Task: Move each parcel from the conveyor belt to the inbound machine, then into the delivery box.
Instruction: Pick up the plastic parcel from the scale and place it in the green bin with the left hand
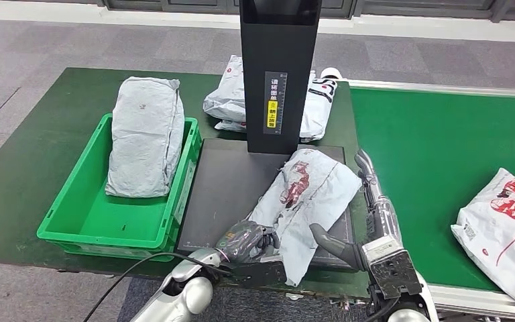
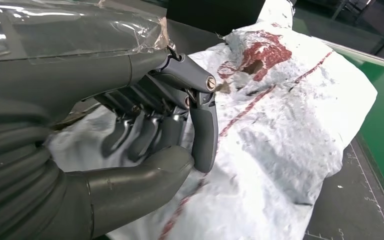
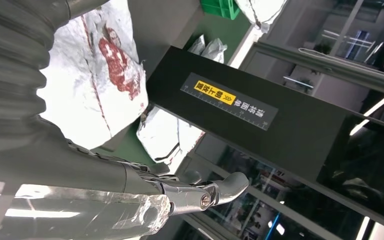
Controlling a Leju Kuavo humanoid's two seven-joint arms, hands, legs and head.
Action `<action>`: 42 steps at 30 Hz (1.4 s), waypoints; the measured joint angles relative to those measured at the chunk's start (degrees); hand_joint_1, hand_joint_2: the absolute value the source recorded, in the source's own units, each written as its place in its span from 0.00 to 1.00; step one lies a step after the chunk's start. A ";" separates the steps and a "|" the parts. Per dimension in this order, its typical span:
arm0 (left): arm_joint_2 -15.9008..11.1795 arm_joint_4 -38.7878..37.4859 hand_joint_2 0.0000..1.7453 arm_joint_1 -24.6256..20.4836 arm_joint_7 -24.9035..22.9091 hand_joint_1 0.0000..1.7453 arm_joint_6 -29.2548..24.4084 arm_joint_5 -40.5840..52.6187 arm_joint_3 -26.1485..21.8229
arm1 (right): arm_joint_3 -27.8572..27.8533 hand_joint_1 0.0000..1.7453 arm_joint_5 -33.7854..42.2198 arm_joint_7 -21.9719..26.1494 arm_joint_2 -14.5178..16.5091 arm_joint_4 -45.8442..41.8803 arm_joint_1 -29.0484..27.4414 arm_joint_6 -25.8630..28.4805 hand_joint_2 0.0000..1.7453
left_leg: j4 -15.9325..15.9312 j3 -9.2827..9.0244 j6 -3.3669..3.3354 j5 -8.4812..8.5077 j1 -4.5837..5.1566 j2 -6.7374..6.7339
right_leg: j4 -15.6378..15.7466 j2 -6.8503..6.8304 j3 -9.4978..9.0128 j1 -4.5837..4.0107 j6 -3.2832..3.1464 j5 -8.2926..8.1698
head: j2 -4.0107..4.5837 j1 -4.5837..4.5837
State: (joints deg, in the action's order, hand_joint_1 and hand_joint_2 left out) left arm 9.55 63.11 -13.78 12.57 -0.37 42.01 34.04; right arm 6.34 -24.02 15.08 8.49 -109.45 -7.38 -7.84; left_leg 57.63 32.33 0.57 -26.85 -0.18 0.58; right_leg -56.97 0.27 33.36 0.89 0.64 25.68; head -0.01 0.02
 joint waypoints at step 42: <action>-0.95 22.68 1.00 -3.05 -3.82 0.00 -11.98 18.17 0.99 | -0.83 0.00 0.02 1.00 -0.01 0.51 0.03 -0.22 1.00 | 0.00 0.02 0.00 0.00 0.00 0.01 | 0.00 -0.01 0.01 0.00 0.00 0.00 | 0.00 0.00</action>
State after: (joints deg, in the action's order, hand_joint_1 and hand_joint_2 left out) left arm 8.60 85.79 -16.83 8.74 -12.35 60.18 35.03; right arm 5.51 -24.00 16.09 8.48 -108.95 -7.35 -8.05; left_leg 57.63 32.35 0.57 -26.86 -0.18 0.60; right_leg -56.98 0.26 33.37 0.89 0.64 25.68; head -0.01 0.02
